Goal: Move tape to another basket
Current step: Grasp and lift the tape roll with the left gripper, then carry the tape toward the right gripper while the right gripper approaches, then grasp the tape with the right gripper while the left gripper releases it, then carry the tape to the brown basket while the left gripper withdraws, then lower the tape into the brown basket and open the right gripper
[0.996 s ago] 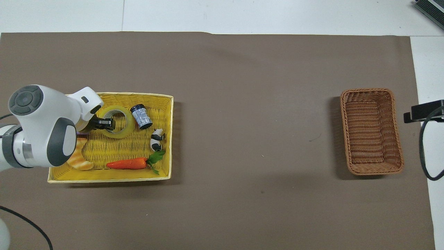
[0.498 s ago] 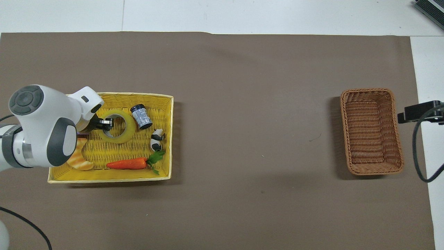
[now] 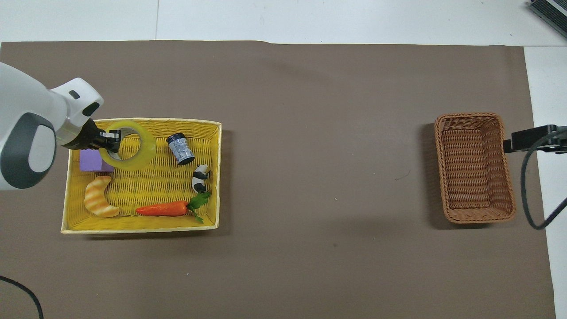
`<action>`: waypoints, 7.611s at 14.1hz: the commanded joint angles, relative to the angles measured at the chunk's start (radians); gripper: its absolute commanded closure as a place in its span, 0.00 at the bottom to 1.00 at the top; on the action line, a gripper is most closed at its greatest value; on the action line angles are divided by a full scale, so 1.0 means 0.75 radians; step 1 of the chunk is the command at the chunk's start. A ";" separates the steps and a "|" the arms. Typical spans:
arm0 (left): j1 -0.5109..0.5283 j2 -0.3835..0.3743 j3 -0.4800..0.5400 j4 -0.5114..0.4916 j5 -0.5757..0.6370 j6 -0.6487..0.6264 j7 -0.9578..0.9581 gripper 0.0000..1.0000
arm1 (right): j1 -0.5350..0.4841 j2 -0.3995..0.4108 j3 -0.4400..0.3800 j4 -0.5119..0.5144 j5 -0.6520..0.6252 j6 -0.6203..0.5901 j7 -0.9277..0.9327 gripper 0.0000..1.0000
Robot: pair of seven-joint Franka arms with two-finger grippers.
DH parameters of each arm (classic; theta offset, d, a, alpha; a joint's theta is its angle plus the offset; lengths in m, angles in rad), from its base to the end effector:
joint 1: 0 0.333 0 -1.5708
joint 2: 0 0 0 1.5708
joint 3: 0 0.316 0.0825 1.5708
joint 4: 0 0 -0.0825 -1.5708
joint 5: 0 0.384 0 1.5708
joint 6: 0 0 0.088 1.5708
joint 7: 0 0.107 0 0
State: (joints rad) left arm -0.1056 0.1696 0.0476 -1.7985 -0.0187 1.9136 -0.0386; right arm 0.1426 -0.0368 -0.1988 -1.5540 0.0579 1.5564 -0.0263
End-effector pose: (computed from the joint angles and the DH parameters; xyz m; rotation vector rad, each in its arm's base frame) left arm 0.6015 -0.0376 0.4465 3.1336 -0.0205 -0.0857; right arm 0.5416 -0.0264 0.6511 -3.0771 0.0430 -0.0633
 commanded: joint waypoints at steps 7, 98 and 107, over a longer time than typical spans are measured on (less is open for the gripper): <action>-0.051 -0.032 -0.116 0.177 -0.181 -0.099 -0.430 1.00 | 0.110 0.043 0.036 -0.116 0.323 0.254 -0.024 0.00; 0.135 -0.163 -0.123 0.379 0.033 -0.488 0.182 0.00 | 0.018 0.078 0.054 -0.390 -0.116 0.428 0.108 0.00; 0.135 -0.163 -0.123 0.379 0.033 -0.488 0.182 0.00 | 0.084 -0.059 0.030 -0.162 -0.020 0.069 0.397 0.00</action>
State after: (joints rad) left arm -0.0132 0.0523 -0.0381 -1.5171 -0.0098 1.5636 0.0899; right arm 0.2229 -0.0767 -0.1673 -1.7593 0.0090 1.6887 0.2703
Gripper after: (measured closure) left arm 0.000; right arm 0.000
